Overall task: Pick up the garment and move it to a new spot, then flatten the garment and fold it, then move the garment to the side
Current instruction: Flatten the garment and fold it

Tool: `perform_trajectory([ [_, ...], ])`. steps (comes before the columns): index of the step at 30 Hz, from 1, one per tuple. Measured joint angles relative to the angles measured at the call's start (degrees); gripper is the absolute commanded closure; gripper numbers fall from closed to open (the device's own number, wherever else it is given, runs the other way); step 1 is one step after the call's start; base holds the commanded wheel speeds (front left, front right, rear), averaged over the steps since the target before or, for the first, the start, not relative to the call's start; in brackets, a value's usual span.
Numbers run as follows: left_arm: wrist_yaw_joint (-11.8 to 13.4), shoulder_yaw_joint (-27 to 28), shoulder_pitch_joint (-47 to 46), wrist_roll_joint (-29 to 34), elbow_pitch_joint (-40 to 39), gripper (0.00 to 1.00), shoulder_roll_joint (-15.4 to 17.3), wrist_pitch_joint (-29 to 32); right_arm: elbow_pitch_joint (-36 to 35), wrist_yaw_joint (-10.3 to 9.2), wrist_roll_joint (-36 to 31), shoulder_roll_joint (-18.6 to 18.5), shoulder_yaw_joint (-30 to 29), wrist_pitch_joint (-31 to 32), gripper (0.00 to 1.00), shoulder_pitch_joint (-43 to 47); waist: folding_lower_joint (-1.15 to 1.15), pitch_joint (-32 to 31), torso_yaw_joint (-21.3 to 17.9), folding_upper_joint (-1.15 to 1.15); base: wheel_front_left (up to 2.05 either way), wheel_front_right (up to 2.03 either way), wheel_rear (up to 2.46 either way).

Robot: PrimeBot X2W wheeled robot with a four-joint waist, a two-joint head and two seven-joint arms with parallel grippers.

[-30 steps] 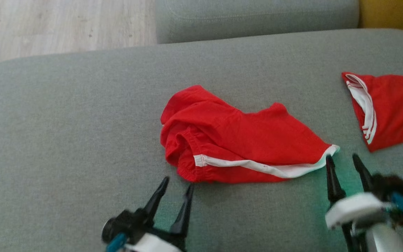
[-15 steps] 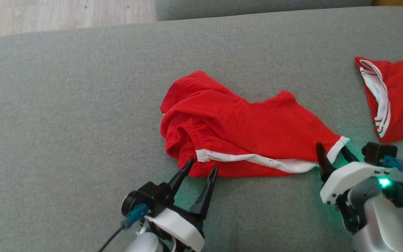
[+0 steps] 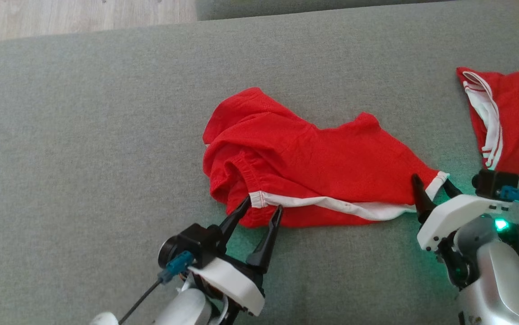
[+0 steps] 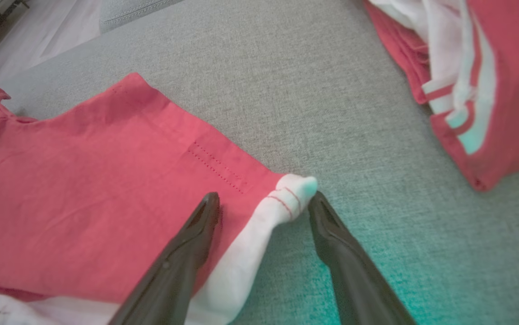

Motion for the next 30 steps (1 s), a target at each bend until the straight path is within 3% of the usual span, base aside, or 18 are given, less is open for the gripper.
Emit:
perform_trajectory([
  [4, 0.0, -0.2, -0.9, -0.5, 0.0, 0.00, 0.0, 0.0, -0.7, 0.00, -0.1, -0.1, 0.1, 1.3, 0.00, 0.0, 0.00, 0.5, -0.1, 0.00, 0.00, 0.00, 0.00],
  [5, 0.0, -0.3, -1.0, -0.7, 0.0, 0.24, 0.0, 0.1, -0.7, 0.00, -0.3, -0.1, 0.2, 1.6, 0.00, -0.2, 0.00, 0.6, -0.1, 0.00, 0.00, 0.00, 0.00],
  [6, 0.0, -0.3, -1.2, -0.9, 0.1, 0.60, 0.0, 0.1, -0.6, 0.00, -0.4, -0.1, 0.3, 1.6, 0.51, -0.4, -0.01, 0.7, -0.2, 0.00, 0.00, 0.00, 0.00],
  [7, 0.0, -0.4, -1.4, -1.0, 0.3, 0.60, 0.0, 0.1, -0.5, 0.00, -0.4, -0.1, 0.3, 2.0, 0.51, -0.7, -0.01, 0.8, -0.2, 0.00, 0.00, 0.00, 0.00],
  [8, 0.0, -0.6, -1.6, -1.0, 0.5, 1.00, 0.0, 0.6, -0.4, 0.00, -0.4, -0.1, 0.3, 2.1, 0.65, -1.1, 0.00, 0.9, -0.3, 0.00, 0.00, 0.00, 0.00],
  [9, 0.0, -1.1, -1.9, -1.0, 0.8, 1.00, 0.1, 0.9, -0.2, 0.00, -0.4, -0.1, 0.4, 2.0, 1.00, -1.5, 0.00, 0.9, -0.2, 0.00, 0.00, 0.00, 0.00],
  [13, -0.1, -1.5, -2.2, -2.7, 0.5, 1.00, 0.3, 1.7, -1.3, 0.00, 2.7, -0.1, -0.2, 1.2, 1.00, -2.5, 0.00, 0.3, 0.0, 0.00, 0.00, 0.00, 0.00],
  [15, -0.2, -1.4, -1.8, -6.3, -3.5, 1.00, 1.4, 3.7, -6.0, 0.00, 8.9, -0.1, -1.2, 1.9, 1.00, -1.8, 0.00, -0.7, 0.2, 0.00, 0.00, 0.00, 0.00],
  [19, -0.6, -0.4, 1.4, -13.4, -16.7, 1.00, 4.9, 9.0, -19.0, 0.00, 20.7, -0.1, -2.4, 6.1, 1.00, 2.9, -0.01, -2.4, 0.1, 0.00, 0.00, 0.00, 0.00],
  [22, -0.5, 1.7, 4.0, -18.0, -29.8, 1.00, 9.8, 15.2, -29.8, -0.01, 30.1, 0.0, -6.4, 10.4, 1.00, 8.2, -0.01, -3.7, -0.2, 0.00, 0.00, 0.00, 0.00],
  [26, 2.9, 6.6, 3.8, -24.5, -46.3, 1.00, 14.0, 23.4, -41.8, -0.01, 41.1, 0.0, -11.1, 14.3, 1.00, 11.2, -0.01, -4.2, -1.5, 0.00, 0.00, 0.00, 0.00],
  [30, 6.4, 10.6, -3.2, -29.3, -54.9, 1.00, 16.4, 31.6, -49.2, -0.01, 48.2, 0.0, -11.7, 17.0, 1.00, 10.6, -0.02, -3.4, -2.7, 0.00, 0.00, 0.00, 0.00],
])
